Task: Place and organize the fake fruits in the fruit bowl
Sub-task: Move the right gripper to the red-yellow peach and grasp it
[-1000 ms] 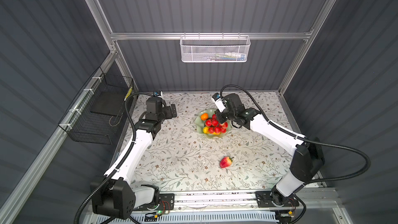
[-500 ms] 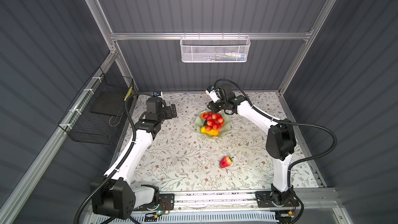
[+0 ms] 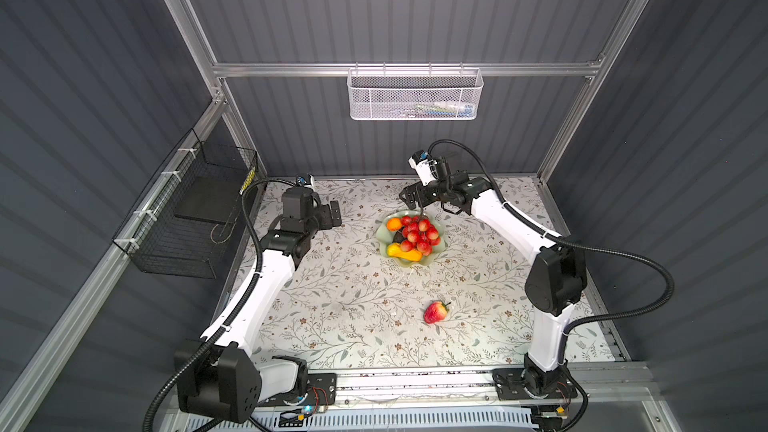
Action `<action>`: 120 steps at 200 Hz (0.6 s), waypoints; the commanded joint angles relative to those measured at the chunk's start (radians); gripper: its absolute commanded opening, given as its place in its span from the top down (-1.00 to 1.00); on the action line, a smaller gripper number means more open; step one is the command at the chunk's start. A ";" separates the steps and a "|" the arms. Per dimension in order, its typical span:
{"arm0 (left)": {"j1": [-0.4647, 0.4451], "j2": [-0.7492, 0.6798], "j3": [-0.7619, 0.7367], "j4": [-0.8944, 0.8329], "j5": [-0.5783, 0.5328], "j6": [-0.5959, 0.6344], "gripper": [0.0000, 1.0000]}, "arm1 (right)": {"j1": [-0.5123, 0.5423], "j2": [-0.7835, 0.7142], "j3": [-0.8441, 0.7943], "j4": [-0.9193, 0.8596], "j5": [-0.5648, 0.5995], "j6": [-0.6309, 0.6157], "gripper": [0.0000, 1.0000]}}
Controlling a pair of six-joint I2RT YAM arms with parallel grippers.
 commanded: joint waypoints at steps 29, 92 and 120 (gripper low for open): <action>0.006 -0.005 0.020 -0.027 0.014 0.002 -1.00 | -0.004 -0.146 -0.094 -0.001 0.102 0.071 -0.98; 0.006 -0.015 0.019 -0.027 0.008 0.005 -0.99 | 0.062 -0.654 -0.735 -0.081 0.183 0.315 -0.95; 0.006 -0.015 0.019 -0.026 0.010 0.004 -0.99 | 0.182 -0.751 -0.937 -0.154 0.206 0.472 -0.93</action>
